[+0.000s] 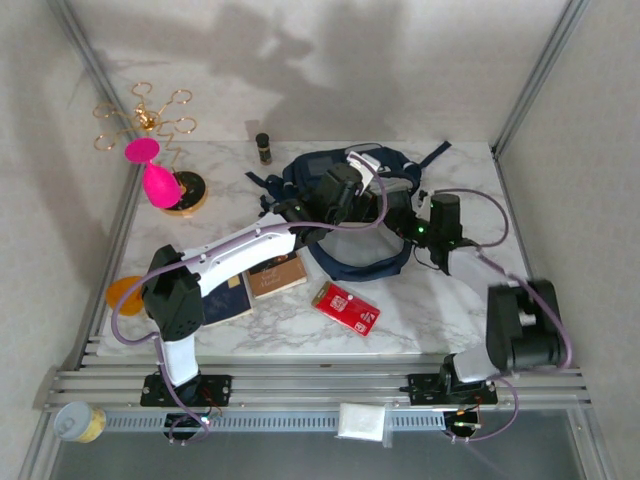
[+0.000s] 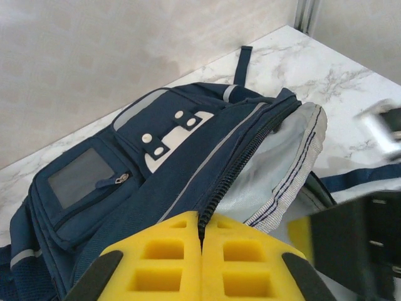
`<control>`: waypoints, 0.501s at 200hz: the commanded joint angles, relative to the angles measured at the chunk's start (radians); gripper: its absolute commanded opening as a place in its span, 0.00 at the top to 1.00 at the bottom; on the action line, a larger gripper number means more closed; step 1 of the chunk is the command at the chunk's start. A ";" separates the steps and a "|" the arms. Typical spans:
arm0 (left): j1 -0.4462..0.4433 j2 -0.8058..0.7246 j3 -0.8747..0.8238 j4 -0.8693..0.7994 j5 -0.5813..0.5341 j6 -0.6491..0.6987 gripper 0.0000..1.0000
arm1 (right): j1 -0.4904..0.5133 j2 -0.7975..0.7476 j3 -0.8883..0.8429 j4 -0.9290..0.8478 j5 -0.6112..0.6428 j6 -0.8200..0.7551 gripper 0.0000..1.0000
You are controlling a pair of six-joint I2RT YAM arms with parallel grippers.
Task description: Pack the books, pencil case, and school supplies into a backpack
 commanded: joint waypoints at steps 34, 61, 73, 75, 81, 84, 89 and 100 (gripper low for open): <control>0.039 -0.114 -0.074 -0.024 0.298 -0.260 0.72 | 0.002 -0.371 0.027 -0.462 0.183 -0.064 0.54; 0.047 -0.322 -0.329 0.086 0.382 -0.371 0.63 | 0.020 -0.408 0.087 -0.557 0.143 -0.054 0.49; 0.062 -0.439 -0.478 0.156 0.368 -0.446 0.60 | 0.055 -0.392 0.107 -0.566 0.118 -0.048 0.48; 0.065 -0.458 -0.504 0.170 0.365 -0.459 0.60 | 0.064 -0.389 0.109 -0.567 0.116 -0.044 0.47; 0.078 -0.512 -0.575 0.200 0.360 -0.496 0.58 | 0.096 -0.374 0.116 -0.568 0.117 -0.034 0.47; 0.086 -0.537 -0.605 0.208 0.356 -0.510 0.58 | 0.115 -0.366 0.119 -0.567 0.118 -0.027 0.46; 0.098 -0.575 -0.652 0.207 0.340 -0.533 0.57 | 0.151 -0.347 0.123 -0.565 0.121 -0.015 0.45; 0.123 -0.645 -0.735 0.169 0.276 -0.583 0.56 | 0.242 -0.301 0.133 -0.548 0.135 0.013 0.43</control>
